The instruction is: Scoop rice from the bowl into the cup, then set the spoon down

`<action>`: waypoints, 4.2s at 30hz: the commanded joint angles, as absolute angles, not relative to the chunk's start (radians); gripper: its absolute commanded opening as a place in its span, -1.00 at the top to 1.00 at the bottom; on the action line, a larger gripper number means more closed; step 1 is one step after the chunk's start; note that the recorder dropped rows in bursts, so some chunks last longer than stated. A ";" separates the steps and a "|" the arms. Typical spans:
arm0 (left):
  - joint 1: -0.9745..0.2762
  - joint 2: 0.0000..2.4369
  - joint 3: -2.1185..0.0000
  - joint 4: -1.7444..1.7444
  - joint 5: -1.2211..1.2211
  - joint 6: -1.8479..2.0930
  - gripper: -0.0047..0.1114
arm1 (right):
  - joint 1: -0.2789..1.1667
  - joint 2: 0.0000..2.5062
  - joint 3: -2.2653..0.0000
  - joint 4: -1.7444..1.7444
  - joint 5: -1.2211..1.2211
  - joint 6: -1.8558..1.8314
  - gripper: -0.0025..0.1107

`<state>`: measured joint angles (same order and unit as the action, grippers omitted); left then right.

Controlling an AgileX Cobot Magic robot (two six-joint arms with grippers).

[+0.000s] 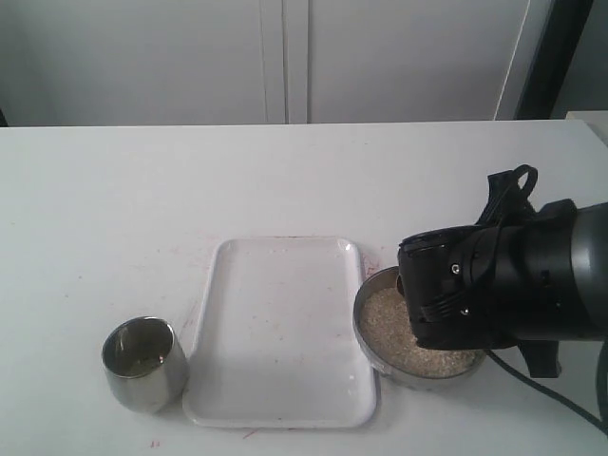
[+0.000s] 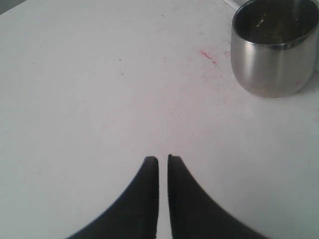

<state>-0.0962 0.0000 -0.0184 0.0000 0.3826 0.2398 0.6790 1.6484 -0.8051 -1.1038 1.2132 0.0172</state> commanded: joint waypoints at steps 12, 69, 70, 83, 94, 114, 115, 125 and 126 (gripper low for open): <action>-0.101 0.000 -0.010 -0.006 0.434 0.235 0.67 | 0.682 1.659 -0.801 -1.120 1.221 0.030 0.96; -0.101 0.000 -0.010 -0.006 0.434 0.235 0.67 | 0.457 1.439 -0.841 -0.258 1.221 -0.220 0.96; -0.101 0.000 -0.010 -0.006 0.434 0.235 0.67 | 0.457 1.439 -0.839 -0.252 1.221 -0.209 0.96; -0.101 0.000 -0.010 -0.006 0.434 0.235 0.67 | 0.457 1.411 -0.856 -0.245 1.221 -0.202 0.96; -0.101 0.000 -0.010 -0.006 0.434 0.235 0.67 | 0.459 1.398 -1.019 -0.175 1.221 -0.198 0.96; -0.101 0.000 -0.010 -0.006 0.434 0.235 0.67 | 0.809 1.611 -1.329 -0.148 1.221 0.007 0.96; -0.101 0.000 -0.010 -0.006 0.434 0.235 0.67 | 0.825 1.626 -1.345 -0.148 1.221 0.016 0.96; -0.101 0.000 -0.010 -0.006 0.434 0.235 0.67 | 0.926 1.750 -1.473 -0.136 1.221 0.098 0.96; -0.101 0.000 -0.010 -0.006 0.434 0.235 0.67 | 0.934 1.762 -1.481 -0.129 1.221 0.110 0.96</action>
